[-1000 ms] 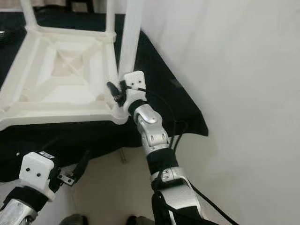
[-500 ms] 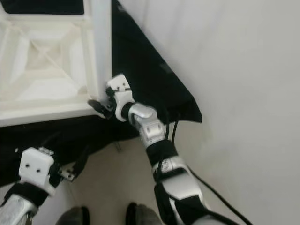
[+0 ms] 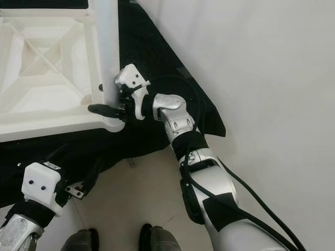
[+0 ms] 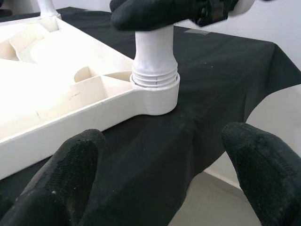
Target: Building children table
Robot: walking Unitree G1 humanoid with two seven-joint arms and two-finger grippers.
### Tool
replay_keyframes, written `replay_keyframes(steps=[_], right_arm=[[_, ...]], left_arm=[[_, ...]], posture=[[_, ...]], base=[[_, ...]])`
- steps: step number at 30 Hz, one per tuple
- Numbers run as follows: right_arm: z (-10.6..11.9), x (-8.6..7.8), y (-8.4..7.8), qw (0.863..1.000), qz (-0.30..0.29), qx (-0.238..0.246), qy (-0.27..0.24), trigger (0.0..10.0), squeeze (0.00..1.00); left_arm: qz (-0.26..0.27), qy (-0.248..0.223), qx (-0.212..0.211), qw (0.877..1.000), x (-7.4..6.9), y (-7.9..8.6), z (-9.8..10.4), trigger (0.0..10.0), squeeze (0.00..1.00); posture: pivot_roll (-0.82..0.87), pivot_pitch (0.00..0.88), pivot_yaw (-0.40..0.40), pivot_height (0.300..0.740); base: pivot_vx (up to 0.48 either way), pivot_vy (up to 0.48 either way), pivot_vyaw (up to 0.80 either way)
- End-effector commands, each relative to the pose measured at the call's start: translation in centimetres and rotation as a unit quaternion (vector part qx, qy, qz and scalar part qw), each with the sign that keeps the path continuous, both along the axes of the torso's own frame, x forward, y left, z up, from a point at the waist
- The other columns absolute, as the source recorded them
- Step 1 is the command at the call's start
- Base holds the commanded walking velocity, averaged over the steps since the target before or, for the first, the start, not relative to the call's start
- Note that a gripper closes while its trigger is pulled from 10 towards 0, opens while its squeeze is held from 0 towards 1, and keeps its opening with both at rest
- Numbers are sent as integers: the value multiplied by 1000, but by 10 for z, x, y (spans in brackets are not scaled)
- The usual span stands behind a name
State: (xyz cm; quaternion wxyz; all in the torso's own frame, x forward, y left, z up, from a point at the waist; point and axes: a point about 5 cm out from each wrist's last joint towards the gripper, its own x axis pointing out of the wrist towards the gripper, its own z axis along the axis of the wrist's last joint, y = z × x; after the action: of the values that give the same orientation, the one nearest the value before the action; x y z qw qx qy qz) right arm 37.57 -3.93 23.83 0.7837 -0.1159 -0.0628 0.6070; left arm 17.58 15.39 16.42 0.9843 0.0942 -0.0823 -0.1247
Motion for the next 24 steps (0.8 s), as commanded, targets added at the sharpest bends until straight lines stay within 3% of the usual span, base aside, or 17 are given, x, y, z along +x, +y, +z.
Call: replay_keyframes(steps=[1, 5, 8, 9, 10, 11, 13, 14, 15, 16, 17, 20, 21, 22, 23, 24], right_arm=[[-4, -2, 3, 1000, 20, -4, -4, 0, 0], [-9, -2, 4, 1000, 12, 4, 0, 0, 0], [-23, 4, 1, 997, -76, 7, 19, 0, 0], [-23, 4, 1, 997, -76, 7, 19, 0, 0], [-37, 10, -2, 984, -172, 5, 39, 0, 0], [-43, 12, -4, 975, -216, 6, 50, 0, 0], [-46, 13, -5, 969, -240, 7, 56, 0, 0], [-75, 7, -11, 925, -368, 25, 94, 0, 0], [-75, 7, -11, 925, -368, 25, 94, 0, 0], [-83, 4, -14, 909, -402, 27, 103, 0, 0], [-91, -3, -10, 906, -408, 30, 110, 0, 0], [-94, -12, 2, 913, -390, 44, 111, 0, 0], [-93, -18, 11, 917, -382, 54, 106, 4863, 0], [-93, -18, 11, 917, -382, 54, 106, 4863, 0], [-86, -21, 21, 927, -353, 80, 102, 10000, 1000], [-78, -22, 27, 931, -335, 104, 98, 10000, 1000]], left_arm=[[2, 7, 3, 1000, -2, 0, -2, 10000, 0], [3, 7, 3, 1000, -3, 1, -2, 10000, 0], [4, 7, 2, 1000, -4, 1, -3, 10000, 0], [4, 7, 2, 1000, -4, 1, -3, 10000, 0], [6, 7, 3, 1000, -5, 1, -3, 10000, 0], [7, 7, 3, 1000, -5, 1, -3, 10000, 0], [7, 8, 3, 1000, -5, 2, -3, 10000, 0], [11, 8, 4, 1000, -6, 3, -3, 10000, 0], [11, 8, 4, 1000, -6, 3, -3, 10000, 0], [12, 9, 4, 1000, -6, 4, -3, 10000, 0], [13, 9, 5, 1000, -6, 5, -3, 10000, 0], [14, 9, 5, 1000, -5, 5, -3, 10000, 0], [13, 8, 6, 1000, -4, 5, -3, 10000, 0], [13, 8, 6, 1000, -4, 5, -3, 10000, 0], [11, 7, 6, 1000, -2, 4, -3, 10000, 0], [9, 6, 7, 1000, -1, 4, -2, 10000, 0]], posture=[[256, 199, -178, 740], [256, 200, -174, 740], [251, 204, -174, 740], [251, 204, -174, 740], [253, 206, -180, 740], [253, 206, -180, 740], [253, 206, -180, 740], [247, 208, -178, 740], [247, 208, -178, 740], [247, 208, -178, 740], [246, 215, -171, 740], [238, 210, -167, 740], [235, 204, -163, 740], [235, 204, -163, 740], [236, 198, -159, 740], [236, 194, -159, 740]], base=[[0, 0, 0], [0, 0, 0], [0, 0, 0], [0, 0, 0], [0, 0, 0], [0, 0, 0], [0, 0, 0], [0, 0, 0], [0, 0, 0], [0, 0, 0], [0, 0, 0], [0, 0, 0], [0, 0, 0], [0, 0, 0], [0, 0, 0], [0, 0, 0]])
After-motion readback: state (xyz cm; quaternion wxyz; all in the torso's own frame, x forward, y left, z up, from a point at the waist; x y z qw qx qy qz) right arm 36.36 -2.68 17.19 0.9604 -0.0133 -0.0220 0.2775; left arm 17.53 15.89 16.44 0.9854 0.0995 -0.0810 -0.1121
